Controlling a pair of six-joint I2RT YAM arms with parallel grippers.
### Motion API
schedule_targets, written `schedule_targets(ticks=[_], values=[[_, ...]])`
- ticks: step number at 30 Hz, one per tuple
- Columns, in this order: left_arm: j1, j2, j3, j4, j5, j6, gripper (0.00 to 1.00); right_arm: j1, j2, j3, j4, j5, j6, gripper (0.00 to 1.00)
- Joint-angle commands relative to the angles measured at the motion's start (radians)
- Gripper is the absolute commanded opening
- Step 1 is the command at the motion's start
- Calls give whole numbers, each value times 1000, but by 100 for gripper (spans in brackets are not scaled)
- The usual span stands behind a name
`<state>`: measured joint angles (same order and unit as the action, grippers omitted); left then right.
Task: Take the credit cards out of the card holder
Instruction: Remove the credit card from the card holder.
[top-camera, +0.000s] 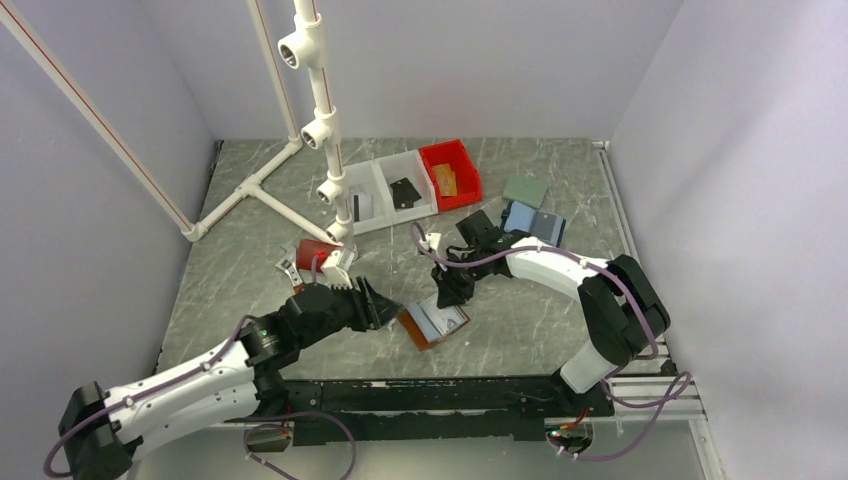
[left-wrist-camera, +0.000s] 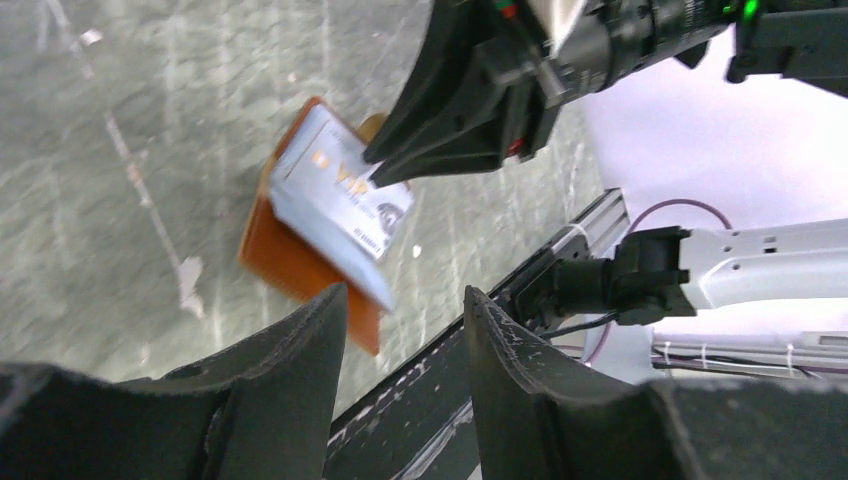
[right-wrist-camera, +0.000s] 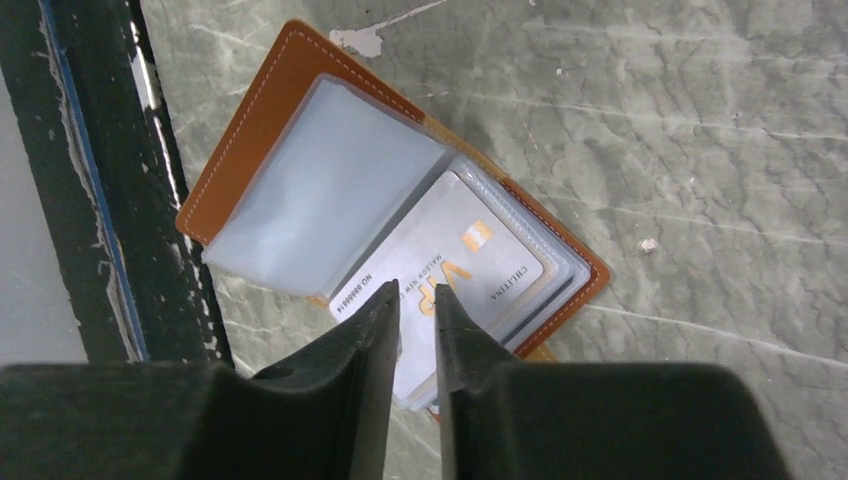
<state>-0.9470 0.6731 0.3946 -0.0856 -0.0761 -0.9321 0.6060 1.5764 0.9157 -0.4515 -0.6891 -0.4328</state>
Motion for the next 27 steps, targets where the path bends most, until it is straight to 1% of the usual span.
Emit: schedule_targets(ticks=[1,4,9,12,18,22,27], values=[[-5,144,14,277,62,15,51,-1,22,69,14,-13,51,16],[-6,296,68,359,74,-5,50,-45,24,70,32,-25,109,0],[-10,480,134,420,79,-57,47,-100,17,69,41,-48,152,0],[-10,546,145,441,43,-97,45,-108,18,71,38,-48,152,0],[-13,650,175,464,47,-183,45,-112,33,86,20,-46,137,0],[-12,689,193,406,22,-265,45,-116,31,85,20,-43,137,0],[-14,683,178,348,-29,-339,45,-122,36,87,17,-46,137,0]])
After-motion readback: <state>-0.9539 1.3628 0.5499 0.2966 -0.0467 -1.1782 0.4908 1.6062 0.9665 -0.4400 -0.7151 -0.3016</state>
